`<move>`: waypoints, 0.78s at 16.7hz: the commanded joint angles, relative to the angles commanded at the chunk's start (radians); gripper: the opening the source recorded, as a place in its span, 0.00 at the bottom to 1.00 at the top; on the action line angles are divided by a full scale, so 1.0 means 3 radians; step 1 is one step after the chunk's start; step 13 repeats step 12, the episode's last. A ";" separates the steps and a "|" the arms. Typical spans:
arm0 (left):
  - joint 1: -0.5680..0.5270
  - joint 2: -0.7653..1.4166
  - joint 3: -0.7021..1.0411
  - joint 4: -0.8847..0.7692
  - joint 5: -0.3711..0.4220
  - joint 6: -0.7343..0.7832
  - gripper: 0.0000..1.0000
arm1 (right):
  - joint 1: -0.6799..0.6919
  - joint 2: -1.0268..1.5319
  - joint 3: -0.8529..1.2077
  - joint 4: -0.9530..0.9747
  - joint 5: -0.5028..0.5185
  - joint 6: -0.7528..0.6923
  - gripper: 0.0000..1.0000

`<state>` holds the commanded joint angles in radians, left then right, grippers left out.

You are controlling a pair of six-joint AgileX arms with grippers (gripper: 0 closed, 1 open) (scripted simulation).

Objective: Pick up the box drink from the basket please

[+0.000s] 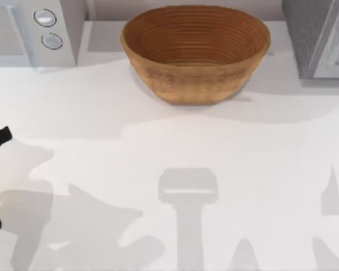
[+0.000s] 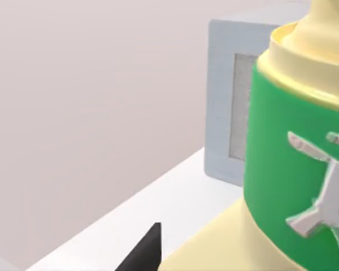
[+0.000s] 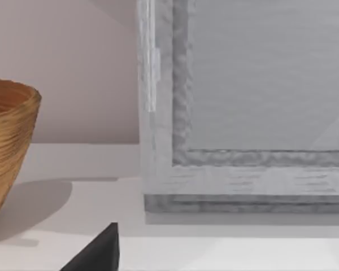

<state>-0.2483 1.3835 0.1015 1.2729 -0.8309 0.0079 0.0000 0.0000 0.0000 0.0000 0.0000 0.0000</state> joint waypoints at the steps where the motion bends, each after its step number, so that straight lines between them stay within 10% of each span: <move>1: 0.0000 0.0000 0.0000 0.0000 0.0000 0.0000 0.60 | 0.0000 0.0000 0.0000 0.0000 0.0000 0.0000 1.00; 6: 0.0000 0.0000 0.0000 0.0000 0.0000 0.0000 0.98 | 0.0000 0.0000 0.0000 0.0000 0.0000 0.0000 1.00; 13: 0.0000 0.0000 0.0000 0.0000 0.0000 0.0000 1.00 | 0.0000 0.0000 0.0000 0.0000 0.0000 0.0000 1.00</move>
